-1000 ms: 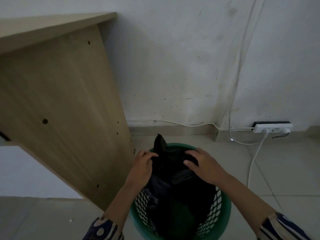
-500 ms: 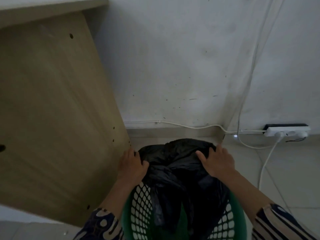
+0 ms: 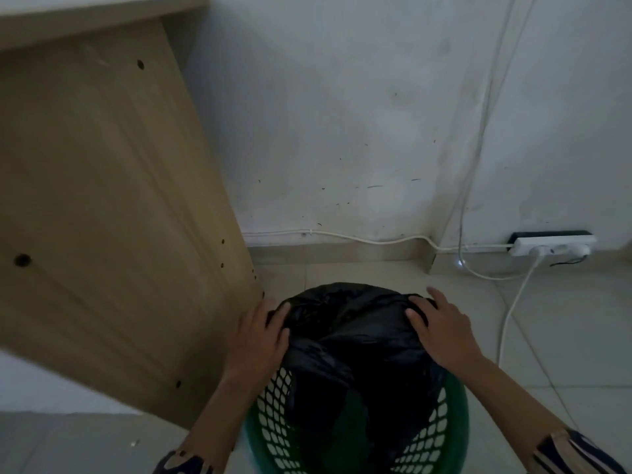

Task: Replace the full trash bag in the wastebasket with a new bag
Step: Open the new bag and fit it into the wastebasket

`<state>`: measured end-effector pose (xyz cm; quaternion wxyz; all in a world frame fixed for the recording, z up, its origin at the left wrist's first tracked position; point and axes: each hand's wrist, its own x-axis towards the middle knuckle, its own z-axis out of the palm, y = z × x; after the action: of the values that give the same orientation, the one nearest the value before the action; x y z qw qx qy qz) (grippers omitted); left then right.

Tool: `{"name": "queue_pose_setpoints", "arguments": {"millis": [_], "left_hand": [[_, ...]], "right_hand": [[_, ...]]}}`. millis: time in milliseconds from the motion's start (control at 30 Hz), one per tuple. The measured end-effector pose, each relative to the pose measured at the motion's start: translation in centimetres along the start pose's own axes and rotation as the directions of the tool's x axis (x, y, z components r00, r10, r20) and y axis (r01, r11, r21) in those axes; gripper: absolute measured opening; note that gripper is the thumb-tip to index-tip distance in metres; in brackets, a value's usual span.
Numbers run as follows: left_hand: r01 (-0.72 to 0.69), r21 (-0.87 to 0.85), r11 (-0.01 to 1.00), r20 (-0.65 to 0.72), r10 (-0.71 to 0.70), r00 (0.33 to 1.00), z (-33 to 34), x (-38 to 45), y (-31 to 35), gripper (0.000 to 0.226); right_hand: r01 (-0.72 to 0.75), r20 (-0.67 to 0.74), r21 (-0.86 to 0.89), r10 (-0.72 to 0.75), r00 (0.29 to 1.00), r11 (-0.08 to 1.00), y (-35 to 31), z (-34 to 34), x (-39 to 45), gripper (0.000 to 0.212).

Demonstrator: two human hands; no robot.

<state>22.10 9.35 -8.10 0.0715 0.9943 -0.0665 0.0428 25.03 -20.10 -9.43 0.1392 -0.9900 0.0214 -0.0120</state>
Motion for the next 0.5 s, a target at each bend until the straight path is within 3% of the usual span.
{"name": "queue_pose_setpoints", "arguments": {"millis": [67,133,200,267,367,433,500], "left_hand": [[-0.207,0.011,0.978,-0.019,0.208,0.978,0.0,-1.3,2.4,0.052],[-0.439,0.078,0.895,0.028,0.438,0.898,0.7,-2.5,4.2,0.053],[-0.539,0.196,0.819,0.208,0.502,0.839,1.6,-3.2,5.7,0.055],[-0.485,0.266,0.833,0.267,0.420,0.867,1.6,-3.3,6.5,0.046],[-0.456,0.267,0.849,0.196,0.416,0.888,1.3,-3.2,6.5,0.016],[-0.410,0.135,0.902,0.083,0.402,0.912,1.0,-3.6,6.5,0.018],[-0.299,-0.114,0.948,-0.038,0.296,0.954,0.4,-4.2,6.6,0.022]], "right_hand": [[0.074,-0.058,-0.029,-0.075,0.995,0.997,0.3,0.0,-1.1,0.065],[0.140,-0.128,-0.058,-0.147,0.981,0.988,0.3,-0.1,-2.2,0.070],[0.207,-0.179,-0.053,-0.213,0.961,0.977,0.3,0.0,-3.2,0.066],[0.248,-0.195,-0.059,-0.254,0.947,0.967,0.4,0.1,-4.2,0.062],[0.338,-0.196,-0.031,-0.337,0.921,0.941,0.2,0.1,-6.1,0.058],[0.422,-0.170,0.049,-0.409,0.897,0.905,-0.2,-0.3,-7.5,0.057],[0.450,-0.103,0.187,-0.438,0.893,0.873,-0.7,-1.0,-9.2,0.062]]}}
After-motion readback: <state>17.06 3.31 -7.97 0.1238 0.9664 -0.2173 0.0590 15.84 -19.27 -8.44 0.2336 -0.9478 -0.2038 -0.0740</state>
